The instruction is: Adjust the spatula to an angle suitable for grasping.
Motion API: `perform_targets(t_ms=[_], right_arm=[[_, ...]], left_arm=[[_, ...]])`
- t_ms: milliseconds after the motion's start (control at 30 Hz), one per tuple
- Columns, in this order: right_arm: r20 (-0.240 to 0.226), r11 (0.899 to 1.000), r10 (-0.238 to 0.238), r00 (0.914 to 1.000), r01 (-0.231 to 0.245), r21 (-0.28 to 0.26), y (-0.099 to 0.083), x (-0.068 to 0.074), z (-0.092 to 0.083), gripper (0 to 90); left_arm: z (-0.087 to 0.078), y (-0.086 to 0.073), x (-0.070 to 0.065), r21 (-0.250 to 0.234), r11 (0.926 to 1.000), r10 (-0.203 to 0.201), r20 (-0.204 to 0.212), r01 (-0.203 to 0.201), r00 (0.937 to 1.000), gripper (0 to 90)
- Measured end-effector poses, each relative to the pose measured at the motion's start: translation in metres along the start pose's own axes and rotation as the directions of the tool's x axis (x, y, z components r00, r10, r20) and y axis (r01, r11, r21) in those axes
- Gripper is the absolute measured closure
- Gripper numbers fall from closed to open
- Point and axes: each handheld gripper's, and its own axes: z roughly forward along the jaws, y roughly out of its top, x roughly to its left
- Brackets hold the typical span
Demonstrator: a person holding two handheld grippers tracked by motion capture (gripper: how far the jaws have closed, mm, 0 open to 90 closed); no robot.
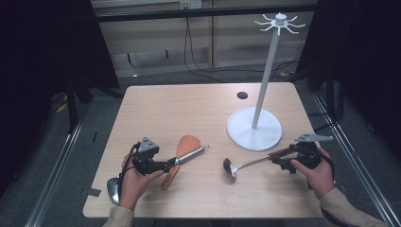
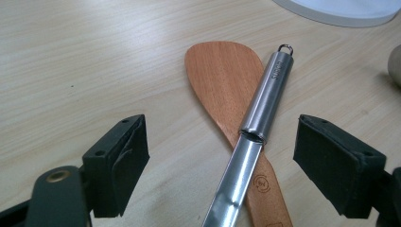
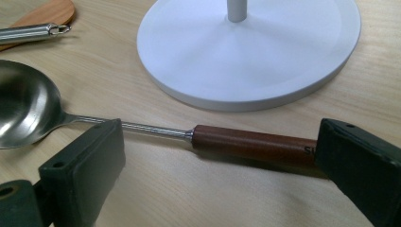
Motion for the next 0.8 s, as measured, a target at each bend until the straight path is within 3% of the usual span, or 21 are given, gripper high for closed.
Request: perform_targets(t_ms=[133, 167, 500, 800], right_arm=[[-0.017, 1.000, -0.010, 0.9998, 0.010, 0.000, 0.000, 0.002, 0.001, 2.4], [-0.020, 1.000, -0.011, 0.9997, 0.011, 0.001, 0.000, 0.002, 0.001, 2.4], [-0.025, 1.000, -0.017, 0.9995, 0.017, 0.009, -0.004, 0.003, -0.004, 2.4], [-0.027, 1.000, -0.021, 0.9994, 0.021, 0.012, -0.008, 0.003, -0.008, 2.4]], left_arm=[[-0.001, 0.000, 0.002, 0.001, 1.0000, -0.004, -0.003, 0.004, 1.0000, 20.6], [-0.001, 0.001, 0.004, 0.005, 0.9999, 0.013, -0.009, -0.013, 0.9999, 20.9], [0.000, 0.002, 0.008, -0.001, 1.0000, -0.009, 0.013, 0.009, 0.9999, 24.2], [0.002, 0.006, 0.013, -0.024, 0.9994, -0.025, 0.015, 0.026, 0.9996, 37.2]])
